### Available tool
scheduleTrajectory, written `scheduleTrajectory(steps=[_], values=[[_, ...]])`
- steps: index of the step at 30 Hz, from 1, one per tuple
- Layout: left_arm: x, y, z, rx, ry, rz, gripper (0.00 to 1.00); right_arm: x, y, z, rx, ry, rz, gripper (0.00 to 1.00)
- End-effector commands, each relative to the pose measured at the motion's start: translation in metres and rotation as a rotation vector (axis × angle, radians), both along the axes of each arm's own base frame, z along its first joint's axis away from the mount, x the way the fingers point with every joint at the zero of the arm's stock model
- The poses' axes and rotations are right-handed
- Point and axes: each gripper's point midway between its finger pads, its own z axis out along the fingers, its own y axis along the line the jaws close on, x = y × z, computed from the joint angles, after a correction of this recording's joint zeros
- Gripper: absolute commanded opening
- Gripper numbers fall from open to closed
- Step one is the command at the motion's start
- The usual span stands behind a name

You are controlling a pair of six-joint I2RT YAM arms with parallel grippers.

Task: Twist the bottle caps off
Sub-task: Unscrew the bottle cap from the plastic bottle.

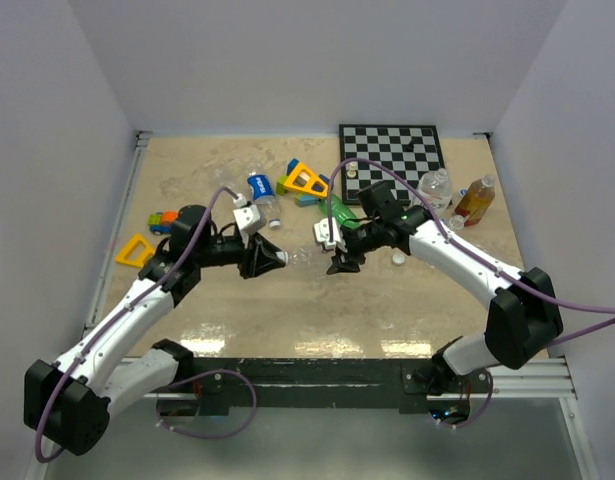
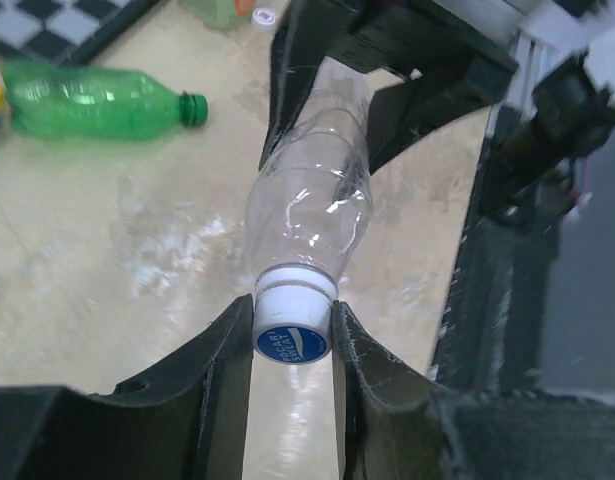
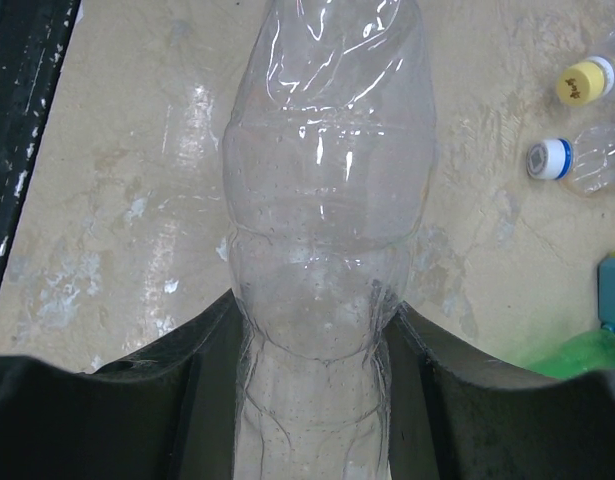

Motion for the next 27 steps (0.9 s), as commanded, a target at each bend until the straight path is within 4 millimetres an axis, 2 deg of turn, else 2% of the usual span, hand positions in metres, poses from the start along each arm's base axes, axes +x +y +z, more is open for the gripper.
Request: scheduleTrajectory(steps=[1,3,5,10,16,19,20,22,25,26,27], values=[[0.021,0.008,-0.002,-0.109,0.528,0.387,0.0,0.001,0.006,0.014,0.037,-0.012,0.016,0.09],[0.02,0.012,-0.017,-0.127,0.693,0.511,0.0,0.002,0.006,0.012,0.033,-0.008,0.014,0.09],[0.018,0.014,-0.017,-0.163,0.757,0.565,0.0,0.002,0.006,0.012,0.033,-0.003,0.014,0.09],[0.018,0.014,0.009,-0.219,0.694,0.549,0.01,0.002,0.006,0.012,0.03,-0.002,0.009,0.09],[0.019,0.022,0.014,-0.12,0.535,0.499,0.53,0.002,0.006,0.012,0.028,-0.002,0.008,0.09],[0.016,0.032,0.017,-0.023,0.376,0.448,0.68,0.003,0.006,0.011,0.028,0.0,0.008,0.09],[0.014,0.034,0.018,0.003,0.317,0.417,0.7,0.002,0.006,0.011,0.028,-0.002,0.01,0.09],[0.012,0.04,0.027,0.038,0.173,0.373,0.79,0.001,0.006,0.011,0.029,0.0,0.014,0.09],[0.014,0.041,0.051,0.016,-0.042,0.319,0.92,0.0,0.006,0.01,0.026,0.003,0.02,0.09],[0.012,0.038,0.059,-0.002,-0.14,0.273,0.99,0.0,0.005,0.009,0.024,0.005,0.02,0.09],[0.008,0.035,0.064,-0.014,-0.222,0.221,1.0,0.001,0.006,0.01,0.027,0.002,0.02,0.09]])
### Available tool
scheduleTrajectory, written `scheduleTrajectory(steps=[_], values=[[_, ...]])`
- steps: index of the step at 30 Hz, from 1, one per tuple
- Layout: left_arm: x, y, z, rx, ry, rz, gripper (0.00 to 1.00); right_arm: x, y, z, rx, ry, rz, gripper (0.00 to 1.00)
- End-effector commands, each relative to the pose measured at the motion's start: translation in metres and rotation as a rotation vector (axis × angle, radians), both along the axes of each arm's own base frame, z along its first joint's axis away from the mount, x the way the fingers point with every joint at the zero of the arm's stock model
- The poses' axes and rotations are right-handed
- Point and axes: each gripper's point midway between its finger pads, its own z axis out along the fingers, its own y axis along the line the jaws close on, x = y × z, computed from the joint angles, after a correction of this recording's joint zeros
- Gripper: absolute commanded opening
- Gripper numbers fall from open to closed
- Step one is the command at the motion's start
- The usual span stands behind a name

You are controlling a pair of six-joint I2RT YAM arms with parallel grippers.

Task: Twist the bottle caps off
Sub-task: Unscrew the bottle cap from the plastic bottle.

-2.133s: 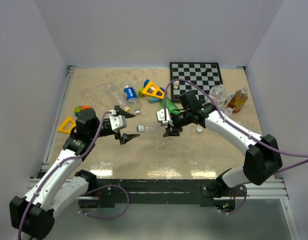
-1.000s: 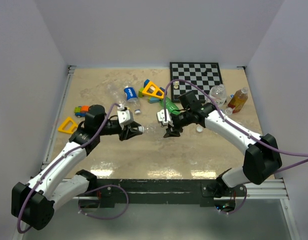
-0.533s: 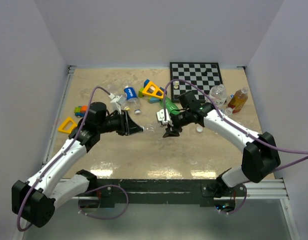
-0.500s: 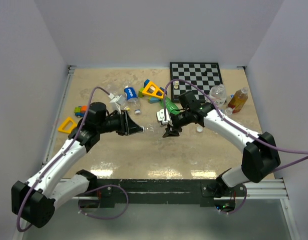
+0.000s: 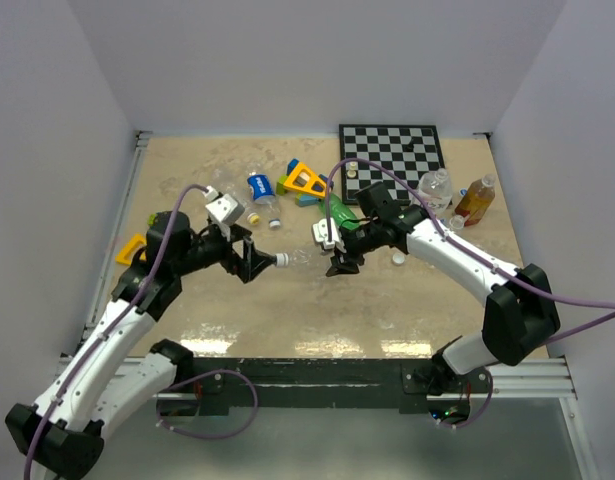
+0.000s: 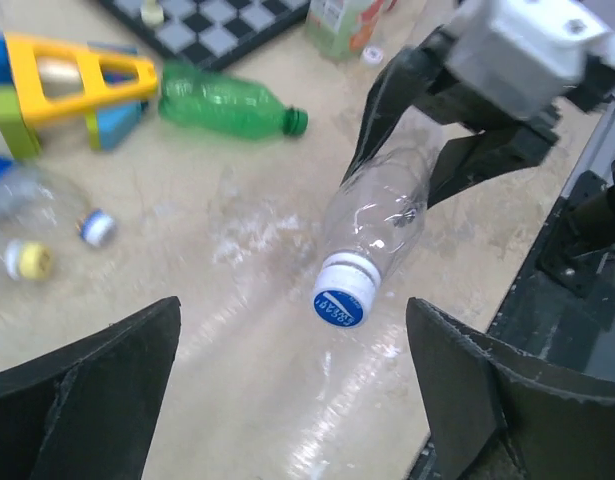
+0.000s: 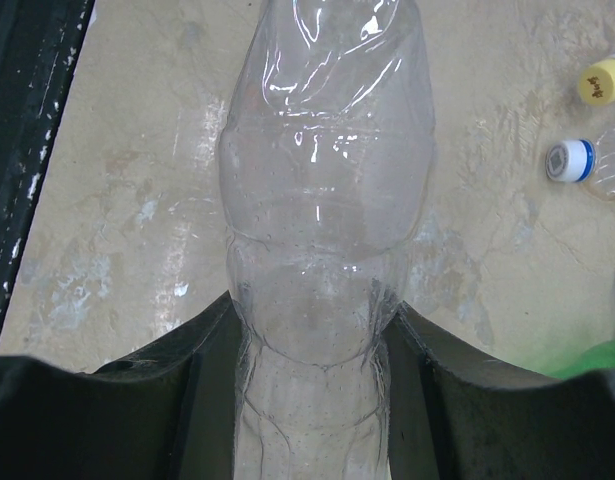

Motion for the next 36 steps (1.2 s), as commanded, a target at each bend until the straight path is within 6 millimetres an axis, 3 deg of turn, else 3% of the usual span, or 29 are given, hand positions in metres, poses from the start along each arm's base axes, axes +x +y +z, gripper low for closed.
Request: scheduleTrajectory(steps=[1,4,6,16,29,32,36], values=[[-0.005,-0.007,0.036,0.049,-0.501,-0.215,1.0,0.001,0.005,0.015,0.031,-0.025,0.019,0.09],[-0.026,-0.018,0.021,0.088,-0.749,-0.433,1.0,0.001,0.005,0.014,0.029,-0.023,0.018,0.09],[-0.025,-0.02,0.015,0.123,-0.81,-0.469,1.0,0.0,0.004,0.014,0.029,-0.021,0.02,0.09],[-0.024,-0.032,0.011,0.094,-0.775,-0.56,0.86,-0.001,0.005,0.014,0.03,-0.019,0.03,0.09],[-0.013,-0.043,0.005,0.072,-0.709,-0.577,0.51,-0.002,0.005,0.015,0.031,-0.018,0.032,0.09],[-0.013,-0.043,0.003,0.072,-0.699,-0.572,0.35,-0.002,0.005,0.015,0.031,-0.018,0.032,0.09],[-0.013,-0.042,0.004,0.064,-0.668,-0.558,0.0,-0.001,0.005,0.013,0.029,-0.018,0.031,0.09]])
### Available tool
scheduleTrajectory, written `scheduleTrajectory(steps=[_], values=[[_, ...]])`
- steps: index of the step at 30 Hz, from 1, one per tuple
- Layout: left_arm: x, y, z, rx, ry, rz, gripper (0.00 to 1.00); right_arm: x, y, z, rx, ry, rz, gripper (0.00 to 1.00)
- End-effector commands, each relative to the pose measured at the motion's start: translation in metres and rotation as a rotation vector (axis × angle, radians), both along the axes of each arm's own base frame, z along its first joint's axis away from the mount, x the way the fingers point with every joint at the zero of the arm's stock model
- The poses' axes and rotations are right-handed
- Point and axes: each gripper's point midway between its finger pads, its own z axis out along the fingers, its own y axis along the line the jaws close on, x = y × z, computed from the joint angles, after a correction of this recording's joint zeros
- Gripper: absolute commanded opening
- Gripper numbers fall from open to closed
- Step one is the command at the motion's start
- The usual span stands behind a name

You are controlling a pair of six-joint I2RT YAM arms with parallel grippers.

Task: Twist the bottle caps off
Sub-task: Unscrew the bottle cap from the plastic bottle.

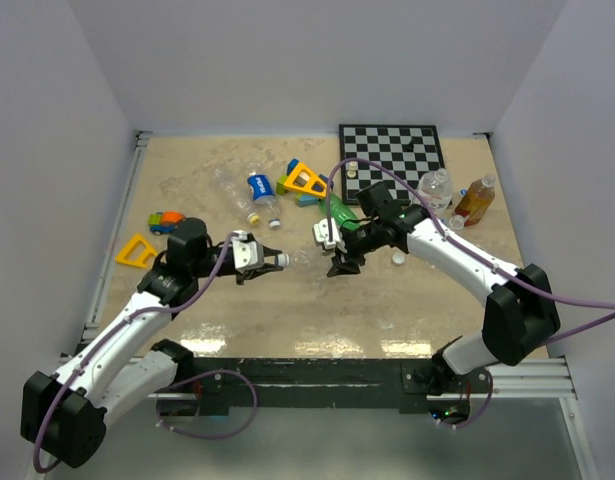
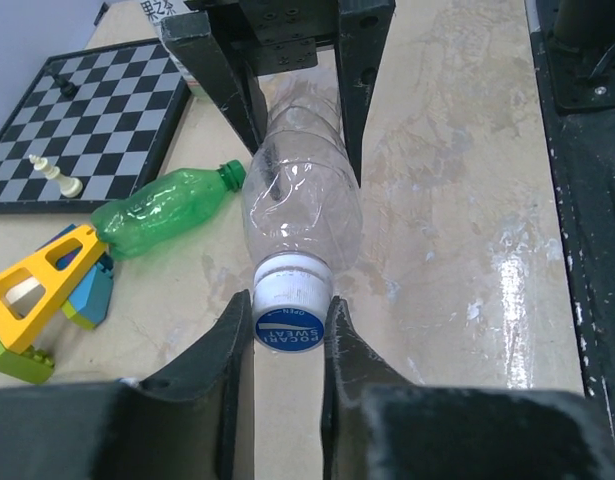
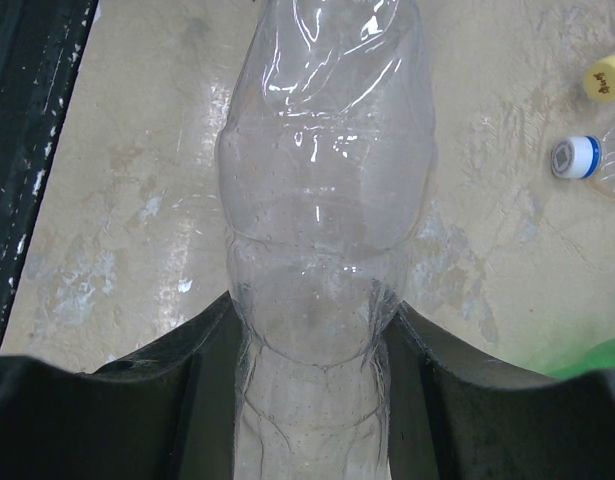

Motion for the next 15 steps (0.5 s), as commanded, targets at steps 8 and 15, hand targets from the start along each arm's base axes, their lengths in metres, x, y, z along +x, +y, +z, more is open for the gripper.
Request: scheduleTrajectory(steps=[8,15], values=[[0.017,0.003,0.04,-0.194,0.58,0.359,0.0,0.002,0.005,0.013,0.029,-0.027,0.02,0.09],[0.017,0.011,0.029,-0.339,1.041,0.63,0.0,0.001,0.007,0.01,0.025,-0.012,0.026,0.09]])
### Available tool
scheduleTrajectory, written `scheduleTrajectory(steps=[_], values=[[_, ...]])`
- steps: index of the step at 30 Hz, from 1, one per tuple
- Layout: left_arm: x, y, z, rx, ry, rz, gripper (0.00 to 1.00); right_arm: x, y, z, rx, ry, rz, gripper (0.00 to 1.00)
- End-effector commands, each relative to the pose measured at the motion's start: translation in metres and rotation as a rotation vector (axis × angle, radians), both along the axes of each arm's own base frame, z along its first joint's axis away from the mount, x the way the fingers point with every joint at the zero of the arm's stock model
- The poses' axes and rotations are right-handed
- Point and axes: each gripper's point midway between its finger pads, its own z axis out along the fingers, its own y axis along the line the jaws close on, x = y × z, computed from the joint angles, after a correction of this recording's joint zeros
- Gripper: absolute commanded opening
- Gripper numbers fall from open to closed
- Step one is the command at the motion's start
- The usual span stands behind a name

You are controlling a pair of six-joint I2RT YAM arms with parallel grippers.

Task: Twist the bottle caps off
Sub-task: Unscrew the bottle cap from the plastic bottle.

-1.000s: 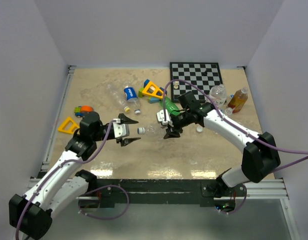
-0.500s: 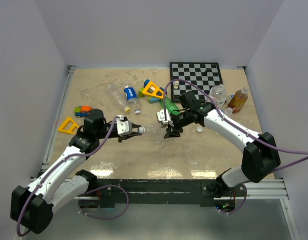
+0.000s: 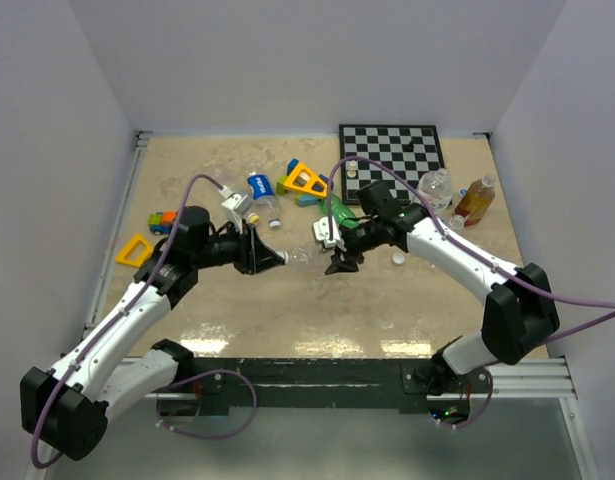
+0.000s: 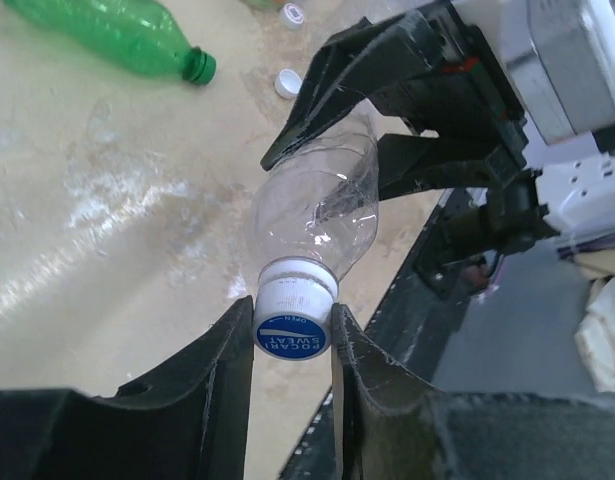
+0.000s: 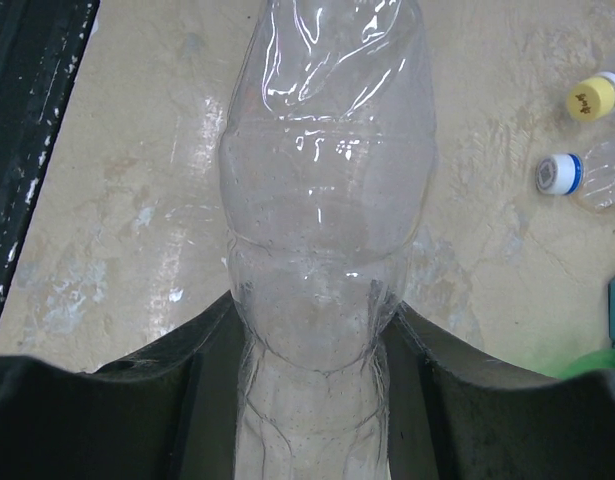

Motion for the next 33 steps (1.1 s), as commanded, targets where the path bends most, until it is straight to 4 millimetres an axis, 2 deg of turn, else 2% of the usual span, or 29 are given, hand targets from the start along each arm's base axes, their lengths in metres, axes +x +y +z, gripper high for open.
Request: scheduleTrajectory(steps=[1,3,4,6,9,11,13,15,17,19,21,23,24,26,27,29,33], values=[[0.011,0.009,0.02,-0.114,0.2,0.248,0.0,-0.003,0.003,0.005,0.003,0.005,0.019,0.09],[0.012,0.013,0.019,-0.074,0.179,0.241,0.01,-0.002,0.003,0.004,0.0,0.007,0.014,0.09],[0.014,0.015,0.019,-0.054,0.166,0.242,0.08,-0.003,0.002,0.004,0.0,0.007,0.014,0.09],[0.016,0.015,0.023,-0.026,0.113,0.204,0.3,-0.002,0.002,0.005,0.0,0.005,0.012,0.09],[0.011,0.011,0.03,-0.002,0.022,0.096,0.55,-0.003,0.003,0.005,-0.001,0.006,0.014,0.09],[0.01,0.012,0.033,0.027,-0.043,0.055,0.67,-0.003,0.003,0.004,-0.001,0.007,0.014,0.09],[0.004,0.013,0.041,0.054,-0.145,-0.012,0.71,-0.002,0.002,0.004,0.0,0.004,0.014,0.09],[0.006,0.02,0.047,0.096,-0.231,-0.007,0.78,-0.002,0.003,0.005,0.001,0.005,0.015,0.09],[0.01,0.027,0.057,0.141,-0.36,-0.008,0.87,-0.003,0.003,0.005,0.001,0.005,0.018,0.09],[0.015,0.033,0.066,0.169,-0.505,0.007,1.0,-0.003,0.002,0.004,0.0,0.008,0.019,0.09],[0.007,0.028,0.068,0.146,-0.669,-0.07,1.0,-0.004,0.003,0.004,0.001,0.009,0.026,0.09],[-0.012,0.019,0.054,0.121,-0.86,-0.212,1.0,-0.005,0.003,0.005,0.001,0.007,0.029,0.09],[-0.016,0.017,0.054,0.118,-0.983,-0.246,1.0,-0.006,0.003,0.004,0.0,0.013,0.029,0.09],[-0.029,0.014,0.042,0.143,-1.165,-0.354,0.99,-0.006,0.003,0.005,0.002,0.011,0.031,0.09],[-0.032,0.013,0.036,0.15,-1.192,-0.381,0.98,-0.006,0.003,0.004,0.001,0.013,0.031,0.09],[-0.03,0.01,0.035,0.146,-1.197,-0.408,0.95,-0.006,0.003,0.003,-0.001,0.013,0.031,0.09],[-0.02,0.002,0.031,0.134,-1.166,-0.441,0.87,-0.007,0.005,-0.001,-0.01,0.02,0.041,0.09]])
